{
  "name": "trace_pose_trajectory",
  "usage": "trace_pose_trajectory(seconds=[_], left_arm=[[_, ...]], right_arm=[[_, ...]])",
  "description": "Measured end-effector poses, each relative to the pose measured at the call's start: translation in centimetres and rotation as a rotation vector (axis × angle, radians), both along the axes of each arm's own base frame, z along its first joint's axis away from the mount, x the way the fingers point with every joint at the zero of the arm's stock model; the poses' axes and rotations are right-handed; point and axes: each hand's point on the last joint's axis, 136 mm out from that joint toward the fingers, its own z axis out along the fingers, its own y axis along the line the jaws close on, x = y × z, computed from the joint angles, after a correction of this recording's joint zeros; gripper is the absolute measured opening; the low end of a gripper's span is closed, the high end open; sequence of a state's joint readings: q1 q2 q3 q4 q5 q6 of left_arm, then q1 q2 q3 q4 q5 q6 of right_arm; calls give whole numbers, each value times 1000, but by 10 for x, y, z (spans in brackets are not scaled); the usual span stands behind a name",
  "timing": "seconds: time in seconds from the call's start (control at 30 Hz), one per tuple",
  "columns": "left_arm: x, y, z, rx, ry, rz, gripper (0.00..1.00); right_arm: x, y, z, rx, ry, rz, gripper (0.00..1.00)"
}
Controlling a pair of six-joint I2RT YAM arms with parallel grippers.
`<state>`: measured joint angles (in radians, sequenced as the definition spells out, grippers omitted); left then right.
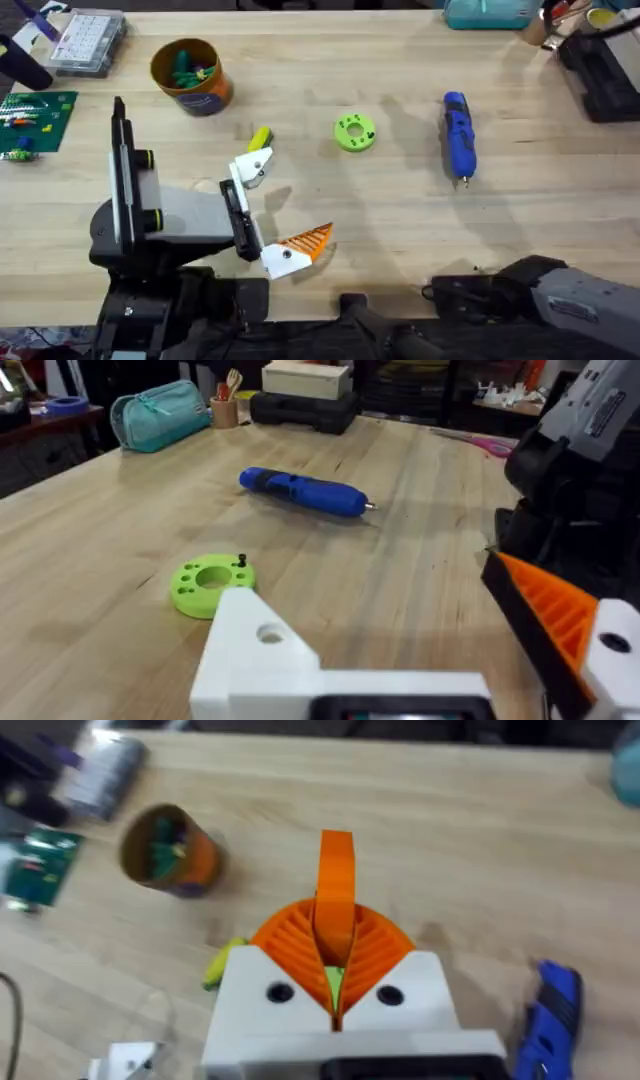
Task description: Pick up the gripper from the table and insert it into the empty holder that is missing its gripper. Then pick up a screw, insert it into the mounting hole, and use the screwdriver to tighten it. Finally, clean up the table by picking up the vegetable and placing it into the bucket.
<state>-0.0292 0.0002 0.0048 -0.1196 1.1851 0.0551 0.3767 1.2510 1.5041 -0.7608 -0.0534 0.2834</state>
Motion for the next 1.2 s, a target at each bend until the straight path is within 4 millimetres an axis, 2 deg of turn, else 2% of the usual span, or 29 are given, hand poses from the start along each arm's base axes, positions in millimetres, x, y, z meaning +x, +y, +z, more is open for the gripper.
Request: trace_pose_trajectory(seconds=[0.1,0.17,0.23,0.47,0.5,0.6,0.7,0.87,1.2], left_arm=[[0,0,0,0,0,0,986],[0,0,0,0,0,0,986],[0,0,0,0,0,0,986],[0,0,0,0,0,0,986],[0,0,0,0,0,0,986],[0,0,0,0,0,0,986],[0,0,0,0,0,0,986],[0,0,0,0,0,0,986],[0,0,0,0,0,0,986]], right_arm=[[3,12,24,80,-131,53,10],[4,20,30,125,-192,91,10],[4,27,29,167,-224,128,10],[13,38,-12,357,-160,194,10],[15,39,-18,468,-163,236,10],[13,38,-23,584,-156,286,10],[8,41,-41,667,-62,325,10],[-5,58,-79,748,165,415,10],[-32,74,-98,827,369,608,10]])
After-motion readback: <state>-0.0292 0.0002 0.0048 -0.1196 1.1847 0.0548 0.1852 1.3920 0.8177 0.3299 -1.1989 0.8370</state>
